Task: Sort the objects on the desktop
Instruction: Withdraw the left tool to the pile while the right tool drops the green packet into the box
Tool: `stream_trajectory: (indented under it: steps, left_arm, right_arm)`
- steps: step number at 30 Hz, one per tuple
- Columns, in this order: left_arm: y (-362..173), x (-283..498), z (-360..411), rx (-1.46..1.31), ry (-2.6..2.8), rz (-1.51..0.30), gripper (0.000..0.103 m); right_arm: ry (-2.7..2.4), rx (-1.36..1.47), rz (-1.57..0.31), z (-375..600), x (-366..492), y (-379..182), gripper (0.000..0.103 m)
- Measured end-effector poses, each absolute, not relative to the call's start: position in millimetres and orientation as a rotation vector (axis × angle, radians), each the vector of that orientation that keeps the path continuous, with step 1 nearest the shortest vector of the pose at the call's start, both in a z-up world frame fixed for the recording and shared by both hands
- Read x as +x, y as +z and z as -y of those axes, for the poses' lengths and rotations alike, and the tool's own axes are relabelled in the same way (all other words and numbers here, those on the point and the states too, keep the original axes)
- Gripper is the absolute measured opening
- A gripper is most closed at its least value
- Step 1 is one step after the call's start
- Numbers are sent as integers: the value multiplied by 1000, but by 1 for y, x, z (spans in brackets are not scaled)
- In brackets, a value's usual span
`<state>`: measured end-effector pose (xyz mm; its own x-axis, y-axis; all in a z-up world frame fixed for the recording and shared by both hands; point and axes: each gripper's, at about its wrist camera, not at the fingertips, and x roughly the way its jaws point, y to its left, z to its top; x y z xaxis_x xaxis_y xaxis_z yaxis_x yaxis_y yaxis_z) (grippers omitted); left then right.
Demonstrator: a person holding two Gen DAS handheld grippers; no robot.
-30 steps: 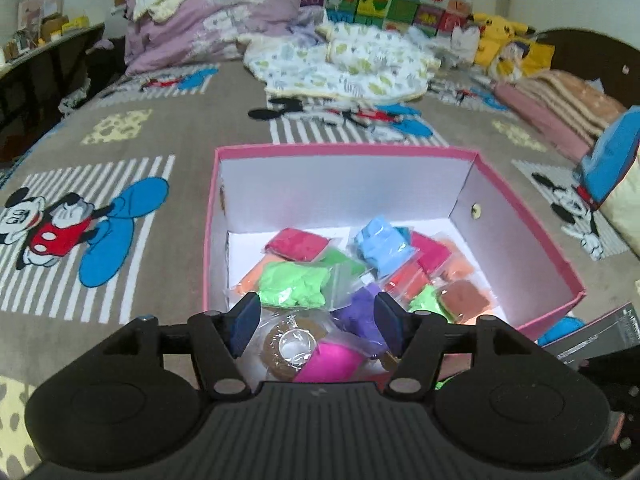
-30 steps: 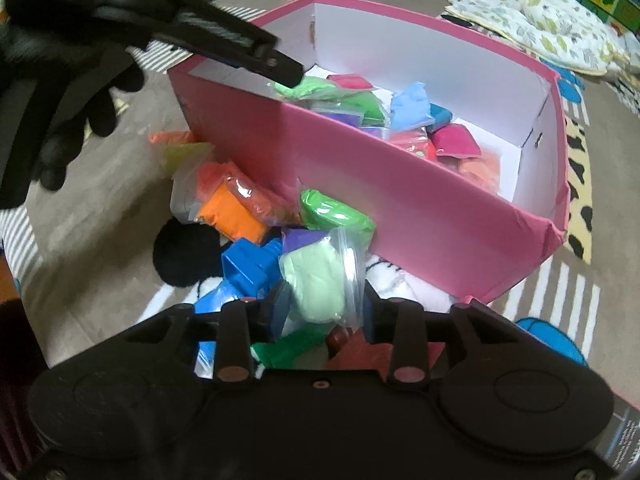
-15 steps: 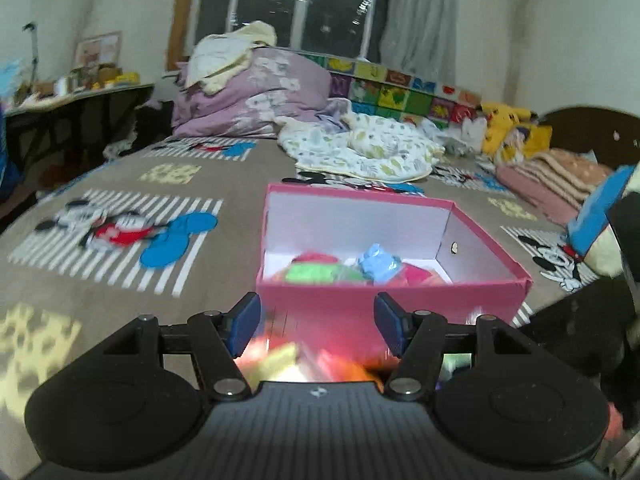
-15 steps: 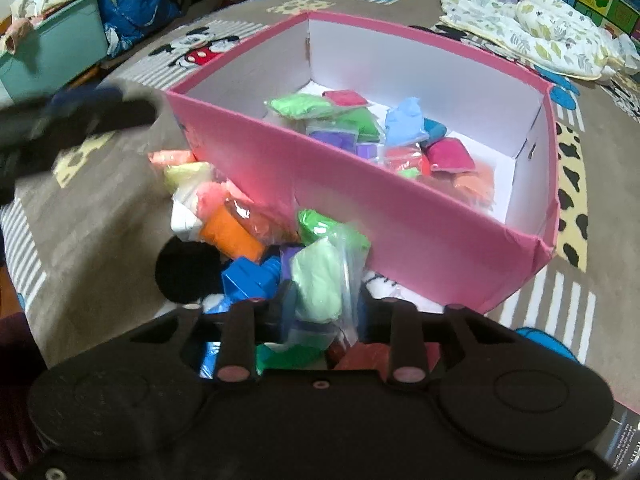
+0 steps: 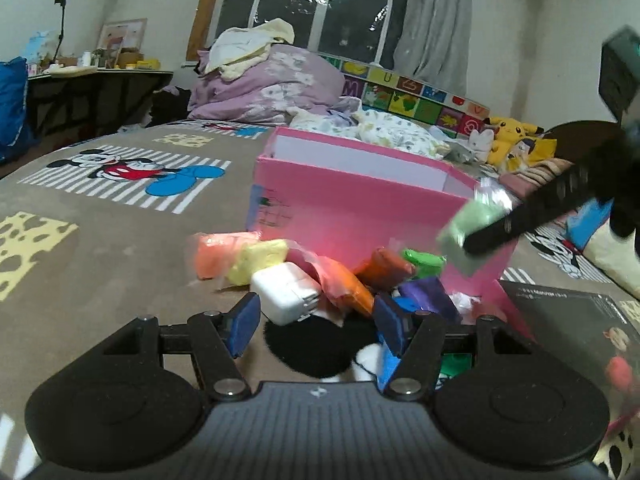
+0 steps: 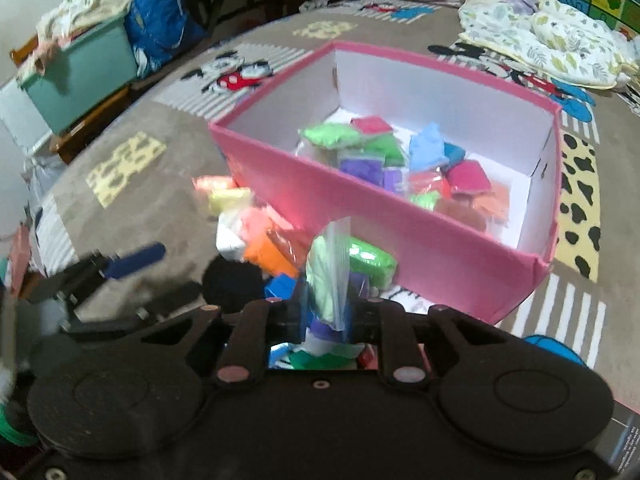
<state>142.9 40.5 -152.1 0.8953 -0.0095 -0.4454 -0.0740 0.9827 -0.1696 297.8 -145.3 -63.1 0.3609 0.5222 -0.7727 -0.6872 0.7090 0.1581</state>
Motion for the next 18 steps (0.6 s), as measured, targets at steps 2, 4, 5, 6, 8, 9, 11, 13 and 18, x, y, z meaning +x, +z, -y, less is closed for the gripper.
stream_trajectory:
  steps: [2,4,5,6,8,9,11,13,18]
  left_arm:
    - [-155,144,-37,-169,22,-472,61]
    - [-158,145,-35,-162,13,-484,61]
    - [-158,145,-34,-161,8,-488,61]
    - [-159,145,-34,-160,4,-488,61]
    - [-159,144,-33,-159,-1,-485,61]
    - [-159,144,-33,-154,-4,-480,61]
    - [-157,143,-32,-145,-4,-469,61]
    - [-157,144,-33,-148,-10,-469,61]
    - [-157,146,-34,-153,-16,-473,61]
  right_arm:
    - [784,-187,-891,146,298,-54,15]
    - [784,-170,-871,146,299,-46,15]
    - [782,-160,-859,146,301,-42,15]
    - [774,-153,-846,147,302,-38,15]
    - [743,-135,-814,149,306,-30,15]
    - [718,-123,-794,150,308,-26,15]
    - [673,-100,-766,153,314,-20,15]
    - [640,-80,-746,156,321,-16,15]
    - [589,-55,-747,155,337,-17,15]
